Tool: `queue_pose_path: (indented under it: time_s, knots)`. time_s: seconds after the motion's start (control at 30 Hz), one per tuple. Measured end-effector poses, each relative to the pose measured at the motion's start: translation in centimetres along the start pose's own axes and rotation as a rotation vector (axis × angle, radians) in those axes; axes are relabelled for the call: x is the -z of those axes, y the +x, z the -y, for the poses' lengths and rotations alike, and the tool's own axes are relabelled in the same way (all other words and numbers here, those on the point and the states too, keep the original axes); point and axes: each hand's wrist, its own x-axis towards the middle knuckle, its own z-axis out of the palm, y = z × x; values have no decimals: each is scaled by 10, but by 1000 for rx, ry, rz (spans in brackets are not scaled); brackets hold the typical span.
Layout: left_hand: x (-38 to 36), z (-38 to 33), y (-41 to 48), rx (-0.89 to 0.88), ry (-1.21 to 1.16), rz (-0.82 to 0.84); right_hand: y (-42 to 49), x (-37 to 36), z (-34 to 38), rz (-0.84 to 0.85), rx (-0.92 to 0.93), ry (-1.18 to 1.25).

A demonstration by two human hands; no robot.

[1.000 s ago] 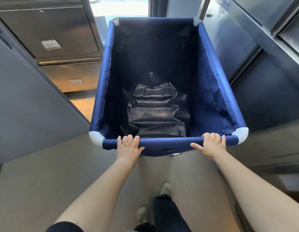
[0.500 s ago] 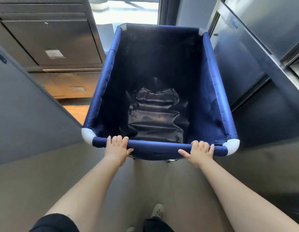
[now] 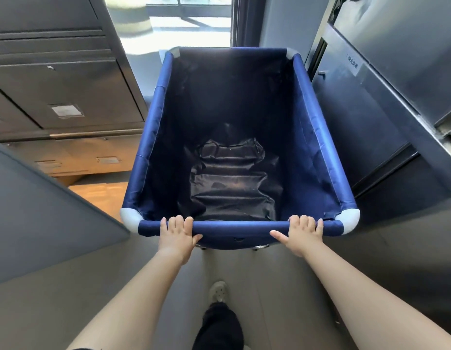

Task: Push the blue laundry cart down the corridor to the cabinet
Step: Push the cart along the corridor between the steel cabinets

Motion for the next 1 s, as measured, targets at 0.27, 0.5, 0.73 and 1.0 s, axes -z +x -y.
queue_pose_path:
  time_s: [0.27, 0.5, 0.73, 1.0]
  knots:
    - [31, -1, 63, -17, 35, 27, 65, 39, 6, 12, 9, -17]
    - [55, 1, 115, -22, 59, 58, 117, 64, 11, -48, 14, -2]
    - [78, -1, 167, -3, 62, 44, 173, 94, 15, -85, 44, -23]
    - [110, -4, 232, 54, 34, 71, 248, 137, 20, -56, 91, -40]
